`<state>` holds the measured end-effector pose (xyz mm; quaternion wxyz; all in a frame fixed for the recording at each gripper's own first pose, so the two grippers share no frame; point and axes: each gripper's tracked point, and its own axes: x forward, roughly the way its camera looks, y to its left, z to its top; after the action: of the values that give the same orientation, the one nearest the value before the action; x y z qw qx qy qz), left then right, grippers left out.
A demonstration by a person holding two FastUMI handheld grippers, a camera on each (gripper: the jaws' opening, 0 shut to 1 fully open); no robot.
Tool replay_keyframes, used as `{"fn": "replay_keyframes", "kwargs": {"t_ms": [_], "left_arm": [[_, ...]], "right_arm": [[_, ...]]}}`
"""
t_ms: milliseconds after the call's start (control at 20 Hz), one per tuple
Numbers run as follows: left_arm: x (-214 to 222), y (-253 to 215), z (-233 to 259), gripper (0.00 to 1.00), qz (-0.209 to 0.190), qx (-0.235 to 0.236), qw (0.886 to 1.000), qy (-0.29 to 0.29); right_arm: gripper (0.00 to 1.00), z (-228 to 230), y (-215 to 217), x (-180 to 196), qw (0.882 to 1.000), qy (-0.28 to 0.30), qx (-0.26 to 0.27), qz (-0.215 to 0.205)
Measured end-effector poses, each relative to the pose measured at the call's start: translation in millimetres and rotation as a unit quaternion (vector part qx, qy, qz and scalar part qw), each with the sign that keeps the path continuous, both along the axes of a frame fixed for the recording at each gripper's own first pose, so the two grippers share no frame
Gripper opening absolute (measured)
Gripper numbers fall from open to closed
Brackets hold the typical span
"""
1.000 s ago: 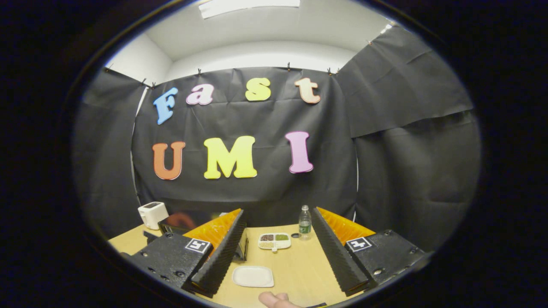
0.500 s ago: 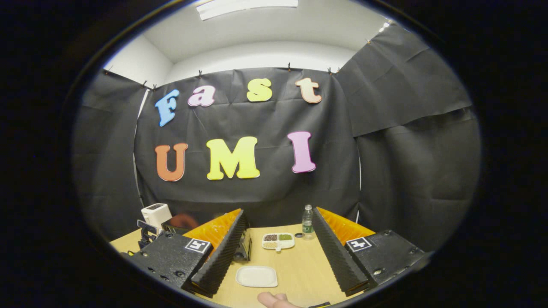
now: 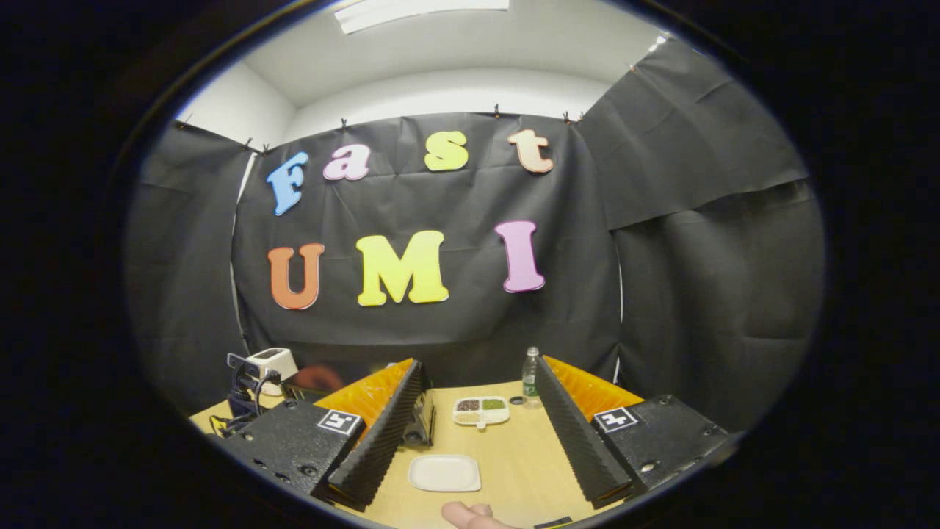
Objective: Open the electric oven with the left hand, put the food in, and close the electric oven.
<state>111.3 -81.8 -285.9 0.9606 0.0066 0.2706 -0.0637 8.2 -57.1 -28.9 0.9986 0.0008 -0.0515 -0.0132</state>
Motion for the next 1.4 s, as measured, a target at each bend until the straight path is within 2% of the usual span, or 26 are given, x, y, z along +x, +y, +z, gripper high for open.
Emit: {"fn": "replay_keyframes", "kwargs": {"t_ms": [50,100,200,250,550,800,1100,1400], "left_arm": [[4,1,4,0.96,0.001,-0.002,1.0,-0.008],[9,2,10,0.96,0.002,-0.006,1.0,-0.014],[15,2,16,0.98,0.004,-0.015,1.0,-0.024],[19,2,19,0.98,0.004,-0.019,0.999,-0.028],[42,4,31,0.98,0.01,-0.05,0.998,-0.044],[62,13,12,0.98,0.032,-0.037,0.998,-0.027],[59,23,8,0.97,0.041,-0.04,0.998,-0.026],[43,27,38,0.97,0.033,-0.036,0.997,-0.056]], "right_arm": [[0.94,-2,1,0,1.0,0.001,0.0,0.001],[1.0,-3,2,1,1.0,0.003,0.0,0.002],[1.0,-6,2,1,1.0,0.006,-0.005,0.0],[0.94,-7,1,3,1.0,0.006,-0.008,-0.002],[0.94,-9,1,2,1.0,0.007,-0.01,-0.004],[0.94,-9,-2,-3,1.0,0.006,-0.014,-0.008],[0.94,-11,-1,-7,1.0,0.009,-0.018,-0.011],[0.94,-10,5,-10,1.0,0.009,-0.017,-0.01]]}}
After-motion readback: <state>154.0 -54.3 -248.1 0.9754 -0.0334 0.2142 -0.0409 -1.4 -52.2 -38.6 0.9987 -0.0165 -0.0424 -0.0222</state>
